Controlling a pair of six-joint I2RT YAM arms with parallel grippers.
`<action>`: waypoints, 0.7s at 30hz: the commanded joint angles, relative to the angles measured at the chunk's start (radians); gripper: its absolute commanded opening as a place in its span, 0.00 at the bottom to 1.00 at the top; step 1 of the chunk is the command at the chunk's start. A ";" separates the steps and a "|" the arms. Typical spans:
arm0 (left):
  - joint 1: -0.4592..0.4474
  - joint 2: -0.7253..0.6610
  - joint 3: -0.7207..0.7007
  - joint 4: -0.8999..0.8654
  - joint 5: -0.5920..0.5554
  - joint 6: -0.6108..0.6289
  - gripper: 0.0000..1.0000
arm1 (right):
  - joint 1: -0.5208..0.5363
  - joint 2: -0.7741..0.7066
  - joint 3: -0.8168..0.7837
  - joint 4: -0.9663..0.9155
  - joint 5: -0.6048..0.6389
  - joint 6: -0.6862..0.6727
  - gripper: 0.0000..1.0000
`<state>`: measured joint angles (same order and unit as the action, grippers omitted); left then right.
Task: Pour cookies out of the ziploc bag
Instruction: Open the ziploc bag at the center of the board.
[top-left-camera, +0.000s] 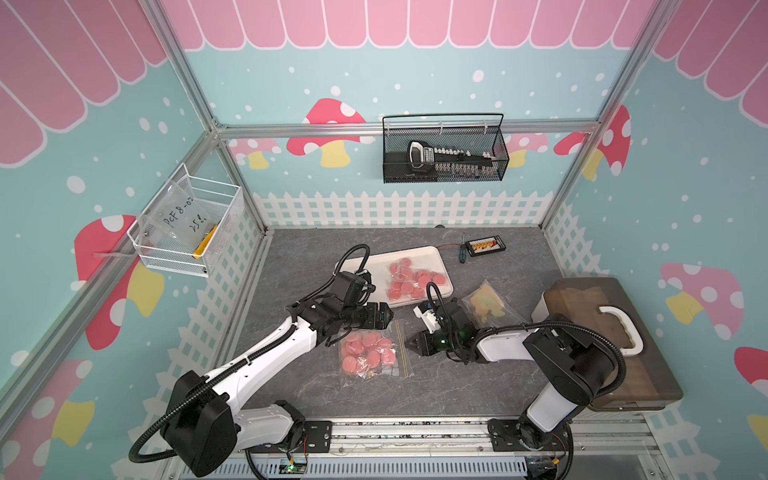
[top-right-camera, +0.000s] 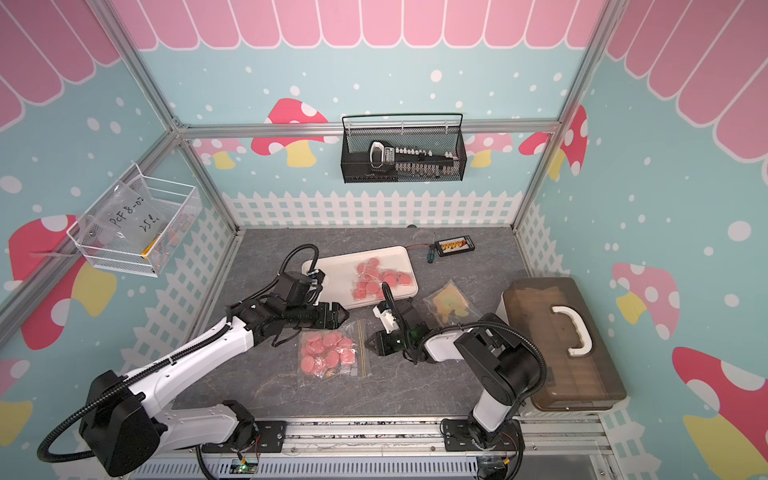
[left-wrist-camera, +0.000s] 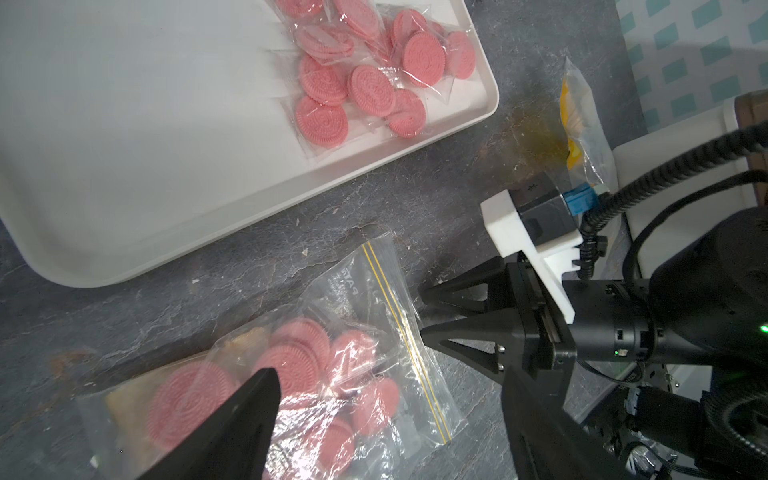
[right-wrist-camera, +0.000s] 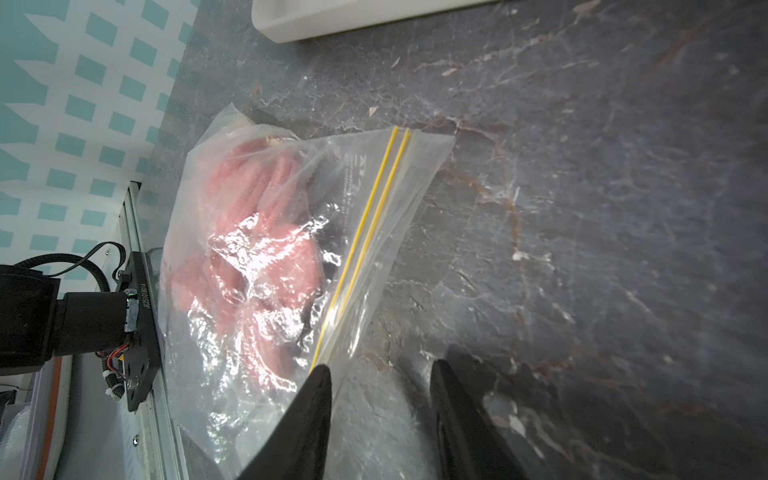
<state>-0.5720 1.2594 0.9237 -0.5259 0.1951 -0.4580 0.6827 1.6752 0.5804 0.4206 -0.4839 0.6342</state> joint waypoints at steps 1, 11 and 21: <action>-0.006 -0.013 0.000 0.007 -0.009 -0.008 0.87 | 0.009 0.023 0.004 0.018 -0.009 0.021 0.39; -0.007 -0.008 0.012 0.002 -0.003 -0.008 0.87 | 0.009 0.046 0.009 0.065 -0.067 0.035 0.30; -0.007 -0.014 0.020 -0.010 -0.010 0.001 0.87 | 0.009 0.096 0.013 0.147 -0.101 0.071 0.18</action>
<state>-0.5728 1.2591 0.9241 -0.5274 0.1951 -0.4572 0.6827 1.7550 0.5812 0.5327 -0.5709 0.6884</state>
